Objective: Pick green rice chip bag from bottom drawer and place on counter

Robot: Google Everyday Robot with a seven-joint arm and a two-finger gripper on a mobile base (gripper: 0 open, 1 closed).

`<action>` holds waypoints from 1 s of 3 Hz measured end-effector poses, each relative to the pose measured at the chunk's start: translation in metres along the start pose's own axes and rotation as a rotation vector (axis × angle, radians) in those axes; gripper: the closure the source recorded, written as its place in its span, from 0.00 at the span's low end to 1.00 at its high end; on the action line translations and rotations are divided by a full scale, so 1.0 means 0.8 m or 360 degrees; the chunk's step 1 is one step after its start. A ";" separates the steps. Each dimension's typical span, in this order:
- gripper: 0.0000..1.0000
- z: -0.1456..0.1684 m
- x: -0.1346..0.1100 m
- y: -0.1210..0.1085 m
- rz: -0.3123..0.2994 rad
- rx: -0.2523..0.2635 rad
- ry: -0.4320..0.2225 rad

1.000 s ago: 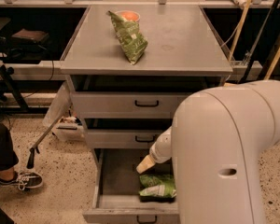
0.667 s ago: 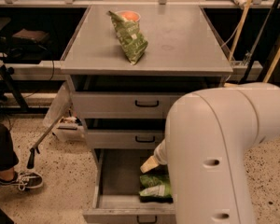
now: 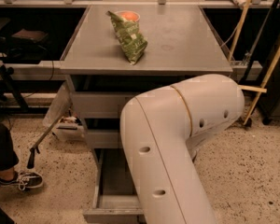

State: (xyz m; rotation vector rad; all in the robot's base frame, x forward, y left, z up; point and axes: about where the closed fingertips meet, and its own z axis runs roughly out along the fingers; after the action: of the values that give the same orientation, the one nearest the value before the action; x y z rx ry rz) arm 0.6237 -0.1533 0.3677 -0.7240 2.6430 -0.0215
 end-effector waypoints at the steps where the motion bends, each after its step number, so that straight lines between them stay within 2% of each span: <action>1: 0.00 0.000 0.000 0.000 0.0000 0.0000 0.0000; 2: 0.00 0.007 0.005 0.010 -0.0017 -0.0066 0.0000; 3: 0.00 0.047 0.039 0.007 -0.0212 -0.0135 0.0062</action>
Offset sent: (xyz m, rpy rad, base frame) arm 0.0348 -0.0376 -0.0257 0.5379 0.4042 0.4508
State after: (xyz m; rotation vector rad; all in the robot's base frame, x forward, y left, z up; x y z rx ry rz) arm 0.6107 -0.1603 0.3209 -0.9360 2.6413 0.0398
